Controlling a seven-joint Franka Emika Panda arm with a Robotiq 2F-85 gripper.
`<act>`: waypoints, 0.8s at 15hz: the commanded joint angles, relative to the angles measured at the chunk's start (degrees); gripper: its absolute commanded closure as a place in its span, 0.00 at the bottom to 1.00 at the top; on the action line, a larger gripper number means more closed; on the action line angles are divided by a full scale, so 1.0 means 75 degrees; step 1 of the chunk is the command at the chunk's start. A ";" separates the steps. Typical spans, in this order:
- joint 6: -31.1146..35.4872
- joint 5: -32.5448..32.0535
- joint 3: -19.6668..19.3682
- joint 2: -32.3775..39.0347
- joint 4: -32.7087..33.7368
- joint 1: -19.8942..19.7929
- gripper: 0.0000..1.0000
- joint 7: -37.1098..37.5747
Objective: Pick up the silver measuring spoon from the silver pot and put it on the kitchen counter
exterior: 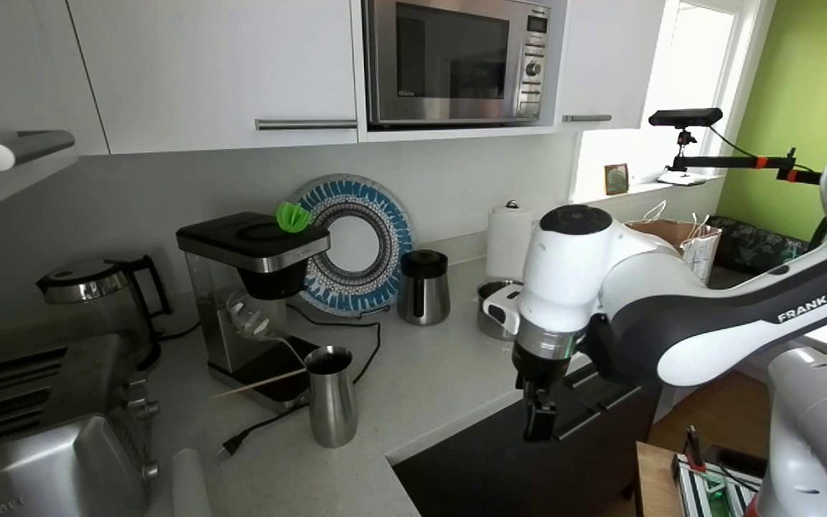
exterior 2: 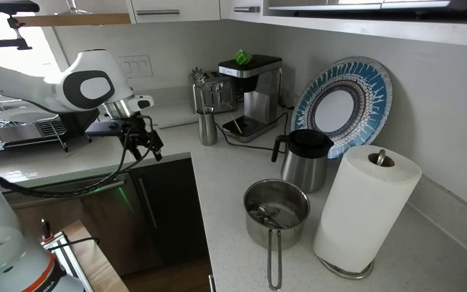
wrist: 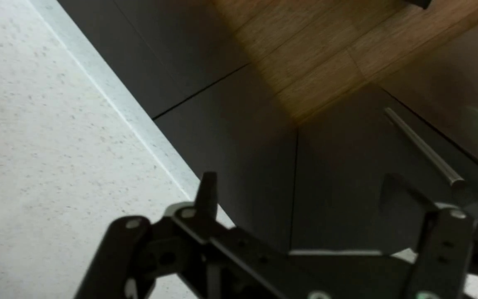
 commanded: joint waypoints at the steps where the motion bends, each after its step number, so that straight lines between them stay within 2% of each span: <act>1: -0.0022 -0.0053 -0.0181 -0.0368 -0.0195 -0.0018 0.00 -0.0233; 4: -0.0025 -0.0077 -0.0387 -0.1015 -0.0514 -0.0043 0.00 -0.0568; 11: -0.0025 -0.0081 -0.0380 -0.1068 -0.0540 -0.0039 0.00 -0.0585; 12: -0.0085 -0.0129 -0.0544 -0.1221 -0.0527 -0.0159 0.00 -0.0703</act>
